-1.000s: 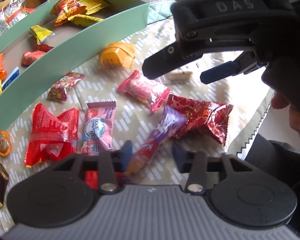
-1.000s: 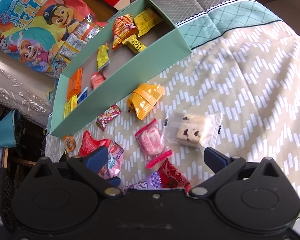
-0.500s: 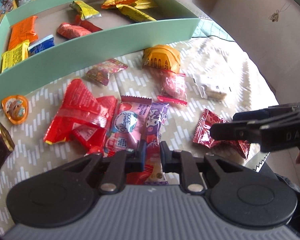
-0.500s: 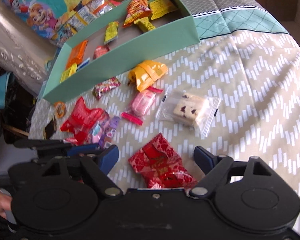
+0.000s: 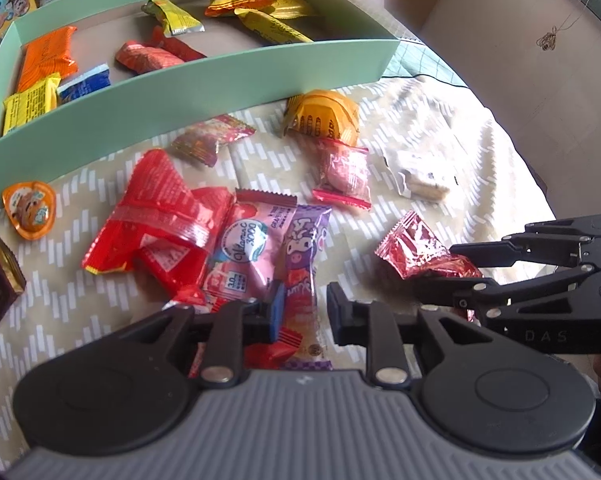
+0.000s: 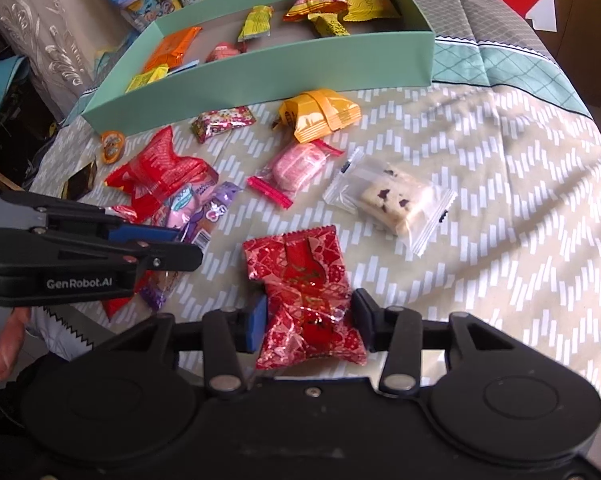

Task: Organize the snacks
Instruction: 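Grasp the purple candy stick with left tool while right tool grasps red wrapped candy, then lower both held candies into the green box and open both tools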

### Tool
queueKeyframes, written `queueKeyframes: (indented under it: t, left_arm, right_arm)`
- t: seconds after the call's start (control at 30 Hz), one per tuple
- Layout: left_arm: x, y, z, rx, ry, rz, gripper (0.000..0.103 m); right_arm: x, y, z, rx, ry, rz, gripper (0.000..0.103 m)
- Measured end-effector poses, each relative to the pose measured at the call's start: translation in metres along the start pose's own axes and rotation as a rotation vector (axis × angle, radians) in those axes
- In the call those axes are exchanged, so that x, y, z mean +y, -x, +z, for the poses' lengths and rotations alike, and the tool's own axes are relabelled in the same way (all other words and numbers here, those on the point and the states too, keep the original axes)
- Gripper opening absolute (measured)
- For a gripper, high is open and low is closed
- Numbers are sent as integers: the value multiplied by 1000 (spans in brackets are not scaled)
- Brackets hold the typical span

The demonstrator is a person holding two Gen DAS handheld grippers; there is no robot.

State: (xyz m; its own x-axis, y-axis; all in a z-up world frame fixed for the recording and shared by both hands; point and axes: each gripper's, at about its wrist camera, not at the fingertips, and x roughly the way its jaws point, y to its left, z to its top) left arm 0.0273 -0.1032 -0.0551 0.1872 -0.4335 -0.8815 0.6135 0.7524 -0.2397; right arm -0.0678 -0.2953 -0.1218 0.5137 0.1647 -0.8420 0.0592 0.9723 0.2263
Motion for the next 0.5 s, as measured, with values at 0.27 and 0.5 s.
queueKeyframes:
  t: [0.27, 0.5]
  left_arm:
    - [-32, -10, 1, -30, -153, 130, 13]
    - [-12, 11, 12, -56, -22, 68, 12]
  right_arm:
    - [-11, 3, -3, -26, -47, 26, 44]
    - [-18, 18, 7, -71, -84, 68, 44]
